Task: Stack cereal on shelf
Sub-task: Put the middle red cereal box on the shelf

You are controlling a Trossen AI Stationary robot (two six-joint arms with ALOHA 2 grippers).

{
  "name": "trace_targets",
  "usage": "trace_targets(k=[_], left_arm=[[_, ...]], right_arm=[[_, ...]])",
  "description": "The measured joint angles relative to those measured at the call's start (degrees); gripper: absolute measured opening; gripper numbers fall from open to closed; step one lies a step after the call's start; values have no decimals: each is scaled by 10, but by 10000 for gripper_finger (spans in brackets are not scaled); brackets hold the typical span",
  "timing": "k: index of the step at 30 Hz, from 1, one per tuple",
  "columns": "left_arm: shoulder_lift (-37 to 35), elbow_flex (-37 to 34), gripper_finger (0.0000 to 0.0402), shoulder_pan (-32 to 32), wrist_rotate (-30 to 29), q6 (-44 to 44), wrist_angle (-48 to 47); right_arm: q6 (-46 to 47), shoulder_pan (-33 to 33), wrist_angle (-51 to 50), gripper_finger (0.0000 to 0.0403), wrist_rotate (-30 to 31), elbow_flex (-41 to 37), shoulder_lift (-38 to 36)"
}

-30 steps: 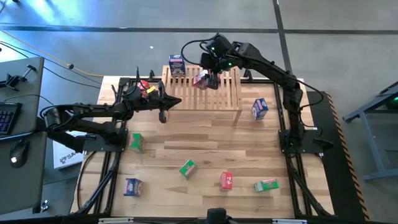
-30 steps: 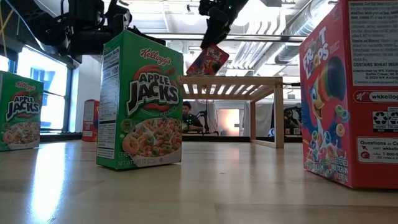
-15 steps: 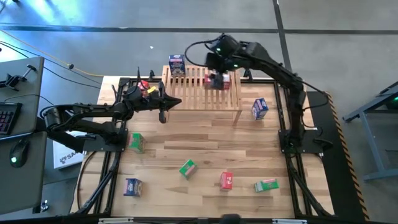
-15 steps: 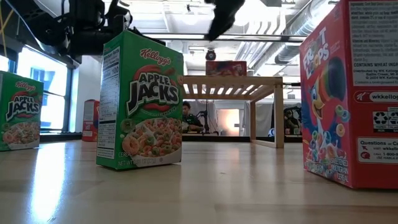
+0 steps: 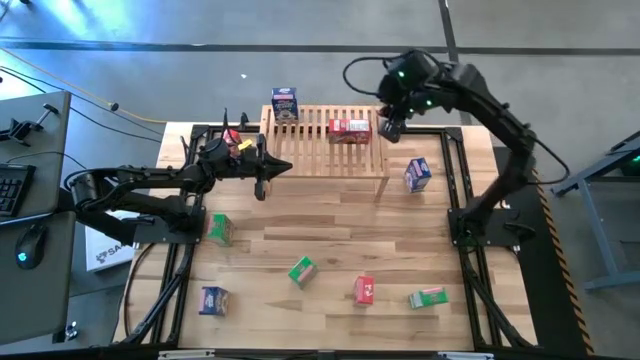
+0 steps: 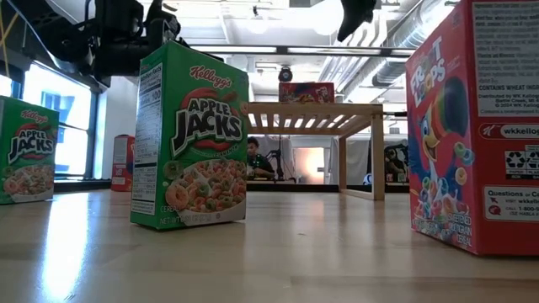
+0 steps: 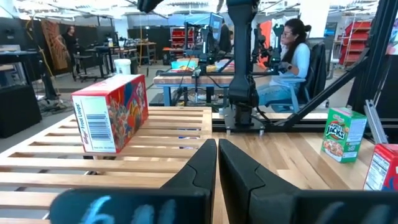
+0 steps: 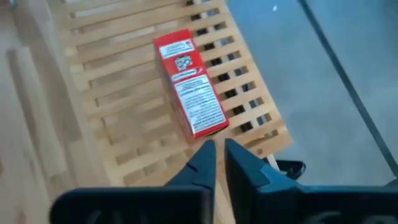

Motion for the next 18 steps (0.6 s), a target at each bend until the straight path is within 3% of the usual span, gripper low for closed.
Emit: trace_targets(k=[5,10,14,18], left_arm=[[0,0,10,0,0,-11,0],[0,17,10,-1,0,-26,-10],[0,35,10,-11,-17,-24,-50],[0,54,10,-28,-66,-3,-91]], right_arm=[[20,-6,225,27,6,-272,-120],[55,-17,453,10,61,-499,-207],[68,-25,567,7,73,-592,-228],[74,-31,626,7,62,-631,-216]])
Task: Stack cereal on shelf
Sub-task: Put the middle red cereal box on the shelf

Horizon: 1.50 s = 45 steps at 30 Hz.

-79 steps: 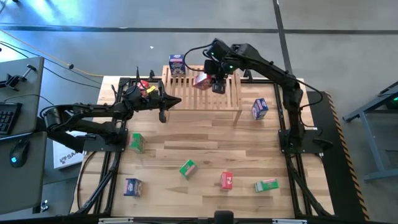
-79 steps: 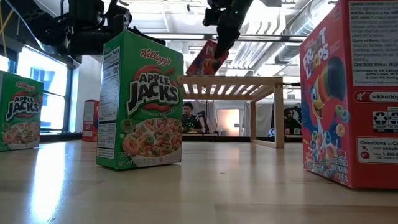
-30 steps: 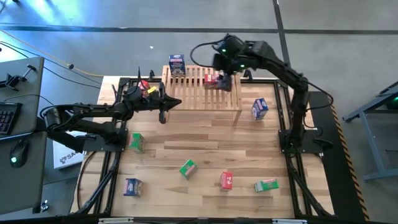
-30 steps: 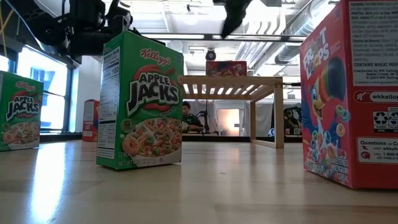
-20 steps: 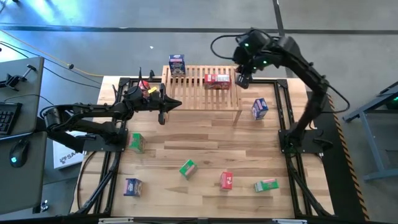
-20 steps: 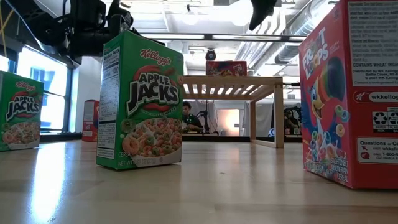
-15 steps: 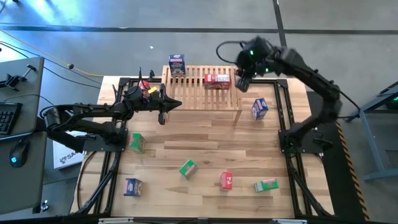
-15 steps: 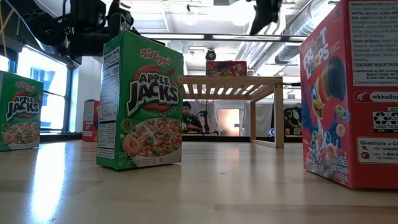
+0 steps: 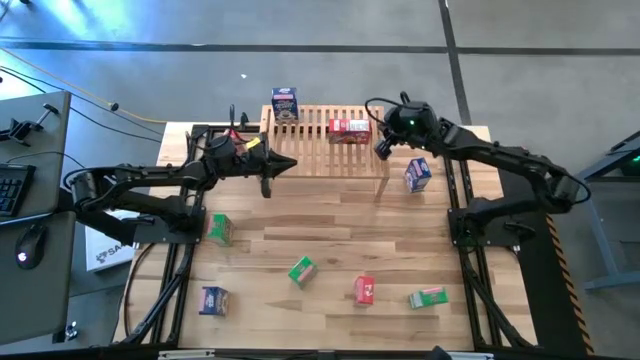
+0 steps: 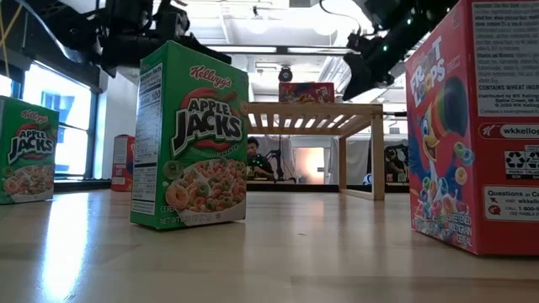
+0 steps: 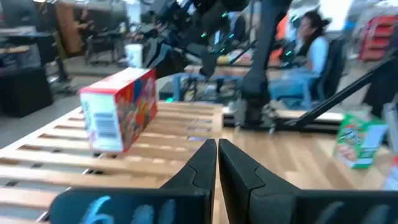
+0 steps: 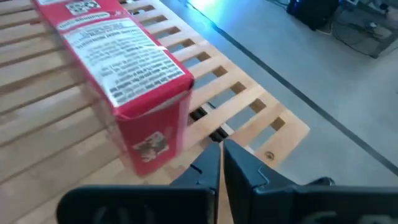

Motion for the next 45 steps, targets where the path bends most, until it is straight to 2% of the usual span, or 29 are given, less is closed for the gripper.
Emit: trace_targets(k=[2,4,7,11,15,22,24,26,30,36,40,45], left_arm=[[0,11,10,-7,-21,10,-21],[0,21,10,-14,-39,17,-38],[0,23,10,-18,-46,23,-44],[0,23,10,-17,-47,18,-45],[0,23,10,-16,-55,18,-46],[0,23,10,-16,-56,24,-49],[0,23,10,-16,-56,24,-51],[0,23,10,-16,-56,28,-54],[0,23,10,-16,-58,34,-54],[0,23,10,-16,-58,35,-55],[0,23,10,-16,-58,42,-58],[0,23,10,-16,-58,43,-59]], right_arm=[[-4,2,18,7,-35,-7,4],[-12,10,39,7,-95,-11,6],[-21,31,54,7,-166,-11,6],[-3,68,52,26,-151,-11,-6],[11,102,43,93,-119,-11,-14],[16,107,34,262,-11,-11,-8],[24,94,42,294,-7,-10,1],[26,76,48,309,-29,-10,16],[27,56,104,316,-88,-10,60],[27,50,159,305,-108,-10,91],[27,51,168,264,-128,-10,91],[28,50,168,189,-129,-10,91]])
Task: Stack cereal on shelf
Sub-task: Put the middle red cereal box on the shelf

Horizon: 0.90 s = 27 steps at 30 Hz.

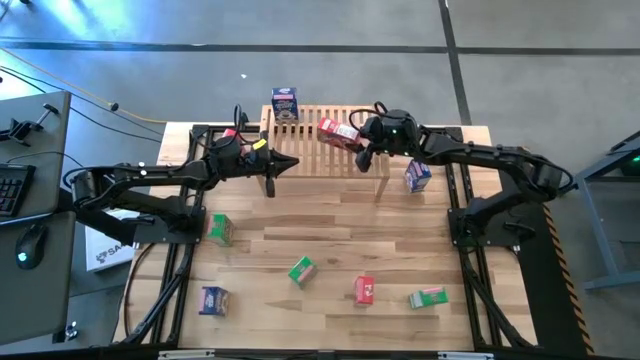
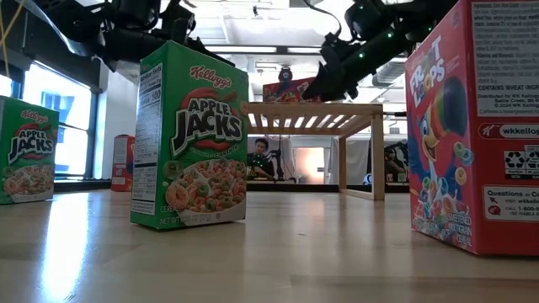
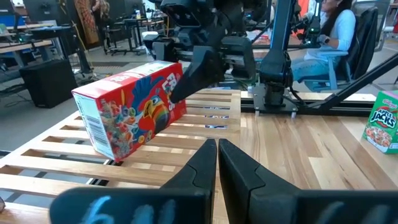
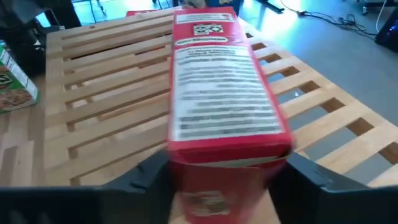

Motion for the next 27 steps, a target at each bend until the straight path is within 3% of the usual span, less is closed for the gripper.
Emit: trace_targets(k=[5,9,16,27], left_arm=[[0,0,10,0,0,0,-1],[0,0,10,0,0,0,-2],[0,0,10,0,0,0,-1],[0,0,10,0,2,-4,1]], right_arm=[[0,1,-12,131,-3,9,-18],[-6,0,-92,121,-3,77,-36],[-35,1,-391,120,2,290,-6],[-33,0,-857,120,37,639,158]])
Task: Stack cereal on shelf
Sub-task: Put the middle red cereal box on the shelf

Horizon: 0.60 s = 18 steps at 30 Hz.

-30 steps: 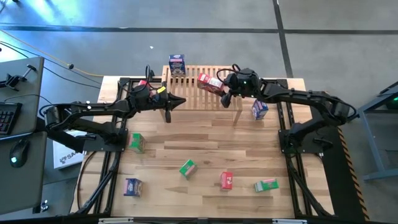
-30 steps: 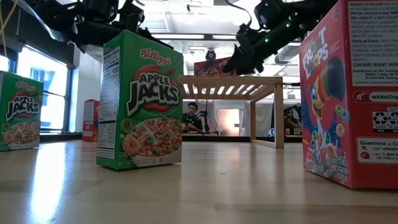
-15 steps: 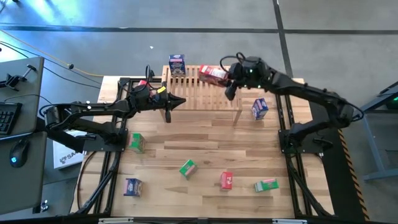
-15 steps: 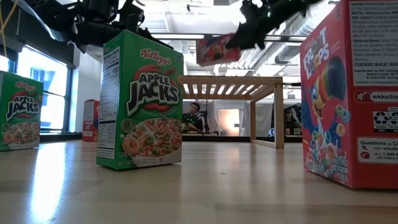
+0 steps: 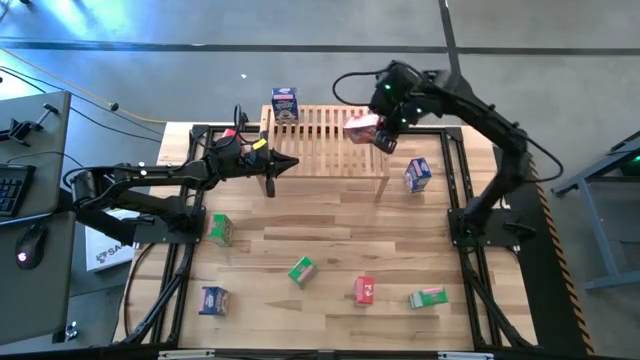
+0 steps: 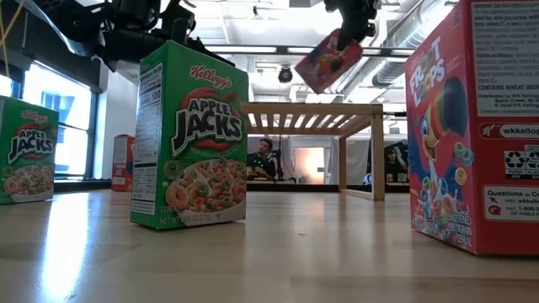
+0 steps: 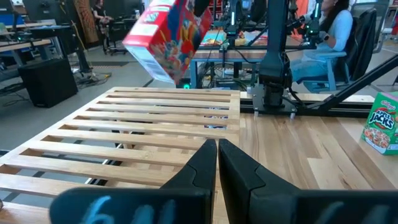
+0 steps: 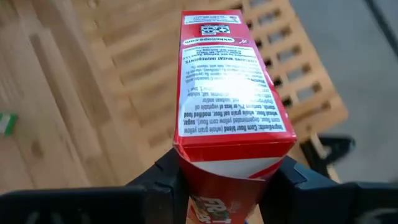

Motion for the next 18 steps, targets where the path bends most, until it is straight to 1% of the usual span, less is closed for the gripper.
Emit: trace_targets(k=[2,4,7,18], left_arm=[[0,0,10,-1,1,0,0],[0,0,10,-1,1,0,0],[0,0,10,-1,1,0,-2],[0,0,10,-2,13,-2,-5]], right_arm=[[11,0,-57,120,4,49,33],[20,0,-54,120,2,79,59],[16,0,-64,120,-29,98,77],[18,0,-59,120,-36,100,116]])
